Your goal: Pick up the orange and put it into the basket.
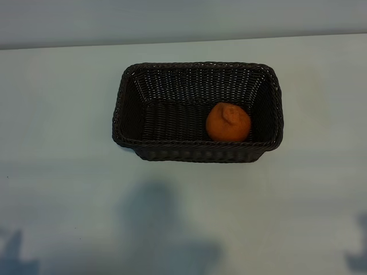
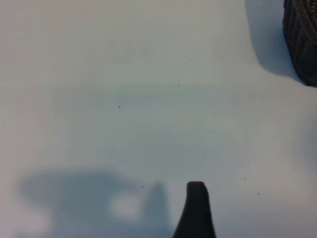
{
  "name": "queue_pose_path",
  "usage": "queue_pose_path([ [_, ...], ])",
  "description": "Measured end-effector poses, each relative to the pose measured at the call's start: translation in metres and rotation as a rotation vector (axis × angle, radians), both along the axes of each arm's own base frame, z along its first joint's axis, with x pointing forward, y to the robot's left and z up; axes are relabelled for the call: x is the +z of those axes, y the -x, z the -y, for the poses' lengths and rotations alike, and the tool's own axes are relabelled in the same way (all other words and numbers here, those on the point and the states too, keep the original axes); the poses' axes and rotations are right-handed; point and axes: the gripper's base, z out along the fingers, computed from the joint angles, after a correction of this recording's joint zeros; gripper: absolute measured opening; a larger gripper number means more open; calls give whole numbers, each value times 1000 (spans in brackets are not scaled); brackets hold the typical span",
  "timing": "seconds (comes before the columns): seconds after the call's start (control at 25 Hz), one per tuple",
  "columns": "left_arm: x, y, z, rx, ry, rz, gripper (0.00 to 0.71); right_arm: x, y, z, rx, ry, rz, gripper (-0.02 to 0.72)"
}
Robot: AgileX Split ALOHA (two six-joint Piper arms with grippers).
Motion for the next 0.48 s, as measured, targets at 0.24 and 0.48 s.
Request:
queue_pose_path([
  [0.24,0,0,0,-1,-1,0,592,0,-3,0,0,1,26,579],
  [0.48,0,0,0,-1,-1,0,592,-3,-9,0,1,1,54,579],
])
